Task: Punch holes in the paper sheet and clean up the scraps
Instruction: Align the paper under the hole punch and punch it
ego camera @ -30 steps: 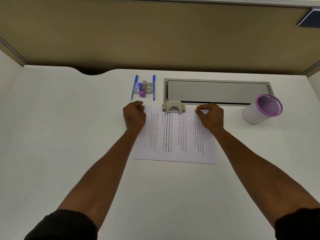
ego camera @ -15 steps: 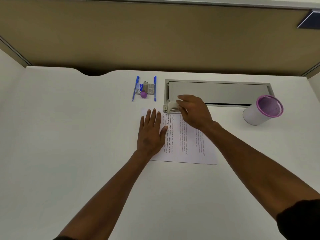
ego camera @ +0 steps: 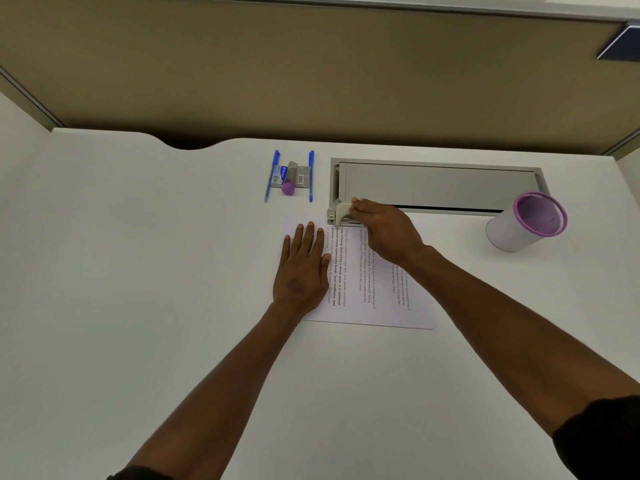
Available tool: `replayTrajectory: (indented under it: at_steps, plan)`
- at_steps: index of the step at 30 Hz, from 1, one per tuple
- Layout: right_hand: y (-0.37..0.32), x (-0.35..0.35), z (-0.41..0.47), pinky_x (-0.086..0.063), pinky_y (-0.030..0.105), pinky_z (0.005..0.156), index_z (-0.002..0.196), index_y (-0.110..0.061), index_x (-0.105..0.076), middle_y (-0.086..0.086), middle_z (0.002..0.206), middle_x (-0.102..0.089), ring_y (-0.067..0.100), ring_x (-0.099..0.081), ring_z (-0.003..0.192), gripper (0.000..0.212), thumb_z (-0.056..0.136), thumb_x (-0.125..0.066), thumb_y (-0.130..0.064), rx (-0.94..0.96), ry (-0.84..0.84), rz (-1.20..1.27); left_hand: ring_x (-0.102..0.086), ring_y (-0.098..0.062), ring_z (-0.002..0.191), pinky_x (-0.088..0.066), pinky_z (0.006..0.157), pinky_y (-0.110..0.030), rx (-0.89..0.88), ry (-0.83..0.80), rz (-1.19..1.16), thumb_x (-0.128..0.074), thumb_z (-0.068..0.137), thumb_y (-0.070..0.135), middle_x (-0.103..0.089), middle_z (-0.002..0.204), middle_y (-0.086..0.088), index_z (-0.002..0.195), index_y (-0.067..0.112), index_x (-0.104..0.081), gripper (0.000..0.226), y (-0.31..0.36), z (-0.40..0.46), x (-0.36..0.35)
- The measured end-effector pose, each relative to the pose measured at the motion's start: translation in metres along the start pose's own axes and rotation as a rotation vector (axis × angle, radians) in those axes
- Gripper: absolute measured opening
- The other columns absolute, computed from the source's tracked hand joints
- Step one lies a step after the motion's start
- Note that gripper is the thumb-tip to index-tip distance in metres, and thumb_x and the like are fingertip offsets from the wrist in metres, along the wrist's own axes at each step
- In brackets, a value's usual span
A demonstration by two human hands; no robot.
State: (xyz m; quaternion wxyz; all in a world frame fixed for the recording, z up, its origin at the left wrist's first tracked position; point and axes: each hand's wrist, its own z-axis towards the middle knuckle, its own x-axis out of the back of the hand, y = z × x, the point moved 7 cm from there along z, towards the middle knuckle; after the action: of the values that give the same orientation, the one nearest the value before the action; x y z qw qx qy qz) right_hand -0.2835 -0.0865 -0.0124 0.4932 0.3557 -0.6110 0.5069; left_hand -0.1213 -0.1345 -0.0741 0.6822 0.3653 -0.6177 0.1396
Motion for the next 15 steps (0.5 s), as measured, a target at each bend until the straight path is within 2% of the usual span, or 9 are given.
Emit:
replayTrajectory:
  at_steps: [15]
  plan:
    - [0.01,-0.005,0.015,-0.037,0.045,0.113,0.141,-0.022,-0.051,0.003,0.152,-0.042,0.029,-0.049,0.134,0.05,0.093,-0.062,-0.019,-0.024,-0.141,-0.013,0.006,-0.019,0.152,0.004,0.123,-0.039,-0.006,0.025,0.046,-0.013,0.103,0.044,-0.001,0.164,-0.003,0.156,0.019,-0.005,0.059,0.002,0.0,0.001]
